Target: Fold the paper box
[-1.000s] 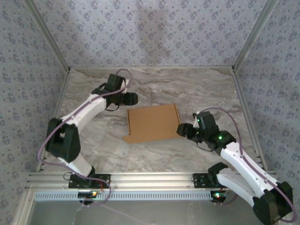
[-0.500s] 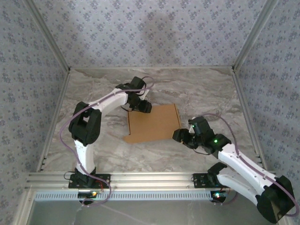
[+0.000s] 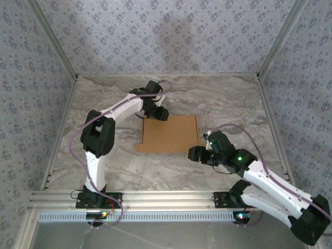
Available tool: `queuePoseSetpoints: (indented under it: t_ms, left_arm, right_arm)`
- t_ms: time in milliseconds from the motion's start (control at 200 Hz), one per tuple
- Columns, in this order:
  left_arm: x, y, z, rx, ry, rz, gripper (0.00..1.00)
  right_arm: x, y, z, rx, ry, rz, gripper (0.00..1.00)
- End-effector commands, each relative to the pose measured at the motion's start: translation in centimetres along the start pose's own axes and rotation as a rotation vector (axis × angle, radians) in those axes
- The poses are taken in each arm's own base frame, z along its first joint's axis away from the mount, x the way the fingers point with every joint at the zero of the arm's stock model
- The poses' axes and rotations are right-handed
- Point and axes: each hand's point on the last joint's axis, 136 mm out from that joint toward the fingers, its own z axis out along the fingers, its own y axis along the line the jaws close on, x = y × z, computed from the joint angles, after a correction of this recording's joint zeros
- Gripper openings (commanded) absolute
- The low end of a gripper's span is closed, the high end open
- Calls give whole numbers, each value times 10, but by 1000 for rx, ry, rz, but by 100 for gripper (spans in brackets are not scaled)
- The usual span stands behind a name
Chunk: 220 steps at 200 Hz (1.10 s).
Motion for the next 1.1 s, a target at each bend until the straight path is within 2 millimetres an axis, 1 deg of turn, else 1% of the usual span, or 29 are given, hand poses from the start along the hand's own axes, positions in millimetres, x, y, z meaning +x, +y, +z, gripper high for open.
queuePoseSetpoints:
  t_ms: [0, 20, 30, 60, 65, 125, 195, 240, 275, 335, 420, 505, 560, 615, 680, 775, 944, 1094]
  left_arm:
    - [-3, 14, -42, -79, -94, -46, 56]
    - [2, 20, -46, -84, -102, -76, 56]
    - [0, 20, -49, -77, -127, -83, 56]
    - [4, 27, -55, -70, -153, -119, 56]
    - [3, 27, -57, -69, -163, -123, 56]
    - [17, 47, -63, -91, -187, -181, 51]
    - [37, 72, -61, -127, -184, -228, 46]
    - [53, 86, -56, -146, -154, -258, 42]
    - [62, 91, -54, -134, -142, -278, 41]
    - [72, 92, -49, -102, -136, -302, 41]
    - [80, 82, -40, -34, -104, -315, 43]
    - [85, 84, -32, -23, -77, -328, 43]
    - [85, 84, -29, 4, -75, -339, 41]
    - [83, 85, -31, 28, -86, -356, 39]
    - [79, 84, -37, 40, -117, -359, 37]
    - [75, 82, -44, 49, -133, -354, 36]
    - [78, 75, -37, 106, -115, -370, 33]
    - [78, 73, -38, 115, -128, -364, 31]
  right_arm:
    - [-36, -24, -22, 120, -132, -48, 66]
    - [-45, -26, -24, 131, -146, -48, 67]
    - [-47, -28, -23, 136, -146, -47, 68]
    - [-59, -30, -23, 137, -156, -43, 68]
    - [-61, -31, -23, 138, -157, -50, 68]
    - [-83, -38, -18, 153, -174, -54, 67]
    - [-103, -45, -9, 146, -176, -57, 65]
    - [-116, -47, -2, 133, -171, -61, 63]
    - [-127, -49, 4, 119, -171, -65, 63]
    - [-134, -50, 17, 95, -121, -64, 62]
    - [-137, -54, 34, 76, -61, -59, 61]
    - [-142, -61, 44, 62, -59, -29, 61]
    - [-145, -64, 49, 51, -66, -10, 60]
    - [-146, -66, 52, 42, -64, 8, 60]
    - [-147, -66, 54, 36, -63, 21, 59]
    - [-149, -68, 57, 36, -62, 28, 59]
    - [-143, -78, 71, 48, -19, 55, 56]
    - [-140, -85, 78, 58, -1, 73, 55]
